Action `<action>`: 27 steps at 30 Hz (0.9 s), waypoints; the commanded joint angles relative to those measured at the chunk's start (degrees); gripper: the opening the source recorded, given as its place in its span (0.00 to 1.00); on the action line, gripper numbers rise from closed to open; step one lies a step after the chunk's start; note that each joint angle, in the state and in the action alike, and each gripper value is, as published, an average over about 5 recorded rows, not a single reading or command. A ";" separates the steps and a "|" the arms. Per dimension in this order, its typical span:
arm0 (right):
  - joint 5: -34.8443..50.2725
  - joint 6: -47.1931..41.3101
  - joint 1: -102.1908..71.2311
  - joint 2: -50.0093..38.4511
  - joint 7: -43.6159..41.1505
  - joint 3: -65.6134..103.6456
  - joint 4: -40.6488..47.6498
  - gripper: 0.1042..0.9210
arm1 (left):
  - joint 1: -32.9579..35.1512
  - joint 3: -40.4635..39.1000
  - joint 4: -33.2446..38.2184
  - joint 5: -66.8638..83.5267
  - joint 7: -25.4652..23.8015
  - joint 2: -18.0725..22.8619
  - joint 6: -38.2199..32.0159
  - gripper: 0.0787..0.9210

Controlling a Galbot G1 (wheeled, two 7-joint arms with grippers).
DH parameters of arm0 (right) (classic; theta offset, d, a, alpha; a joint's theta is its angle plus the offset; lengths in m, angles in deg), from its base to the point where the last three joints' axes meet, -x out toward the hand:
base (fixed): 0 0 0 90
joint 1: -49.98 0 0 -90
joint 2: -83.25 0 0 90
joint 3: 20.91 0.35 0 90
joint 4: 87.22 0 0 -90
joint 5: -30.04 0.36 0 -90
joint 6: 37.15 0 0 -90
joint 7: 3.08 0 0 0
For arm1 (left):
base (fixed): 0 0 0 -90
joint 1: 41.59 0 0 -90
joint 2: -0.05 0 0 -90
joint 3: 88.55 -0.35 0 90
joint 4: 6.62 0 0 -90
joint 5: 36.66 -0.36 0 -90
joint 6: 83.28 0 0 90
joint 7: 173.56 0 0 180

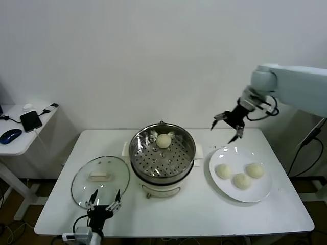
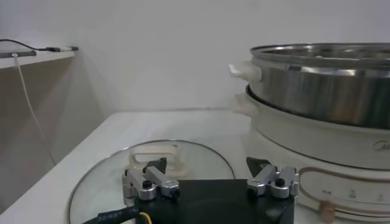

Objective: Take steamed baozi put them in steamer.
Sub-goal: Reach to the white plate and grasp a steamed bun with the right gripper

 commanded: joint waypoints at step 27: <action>-2.88 -33.15 -32.17 2.86 6.14 20.06 12.24 0.88 | 1.35 0.67 -0.28 0.02 -0.06 -0.36 -0.23 0.88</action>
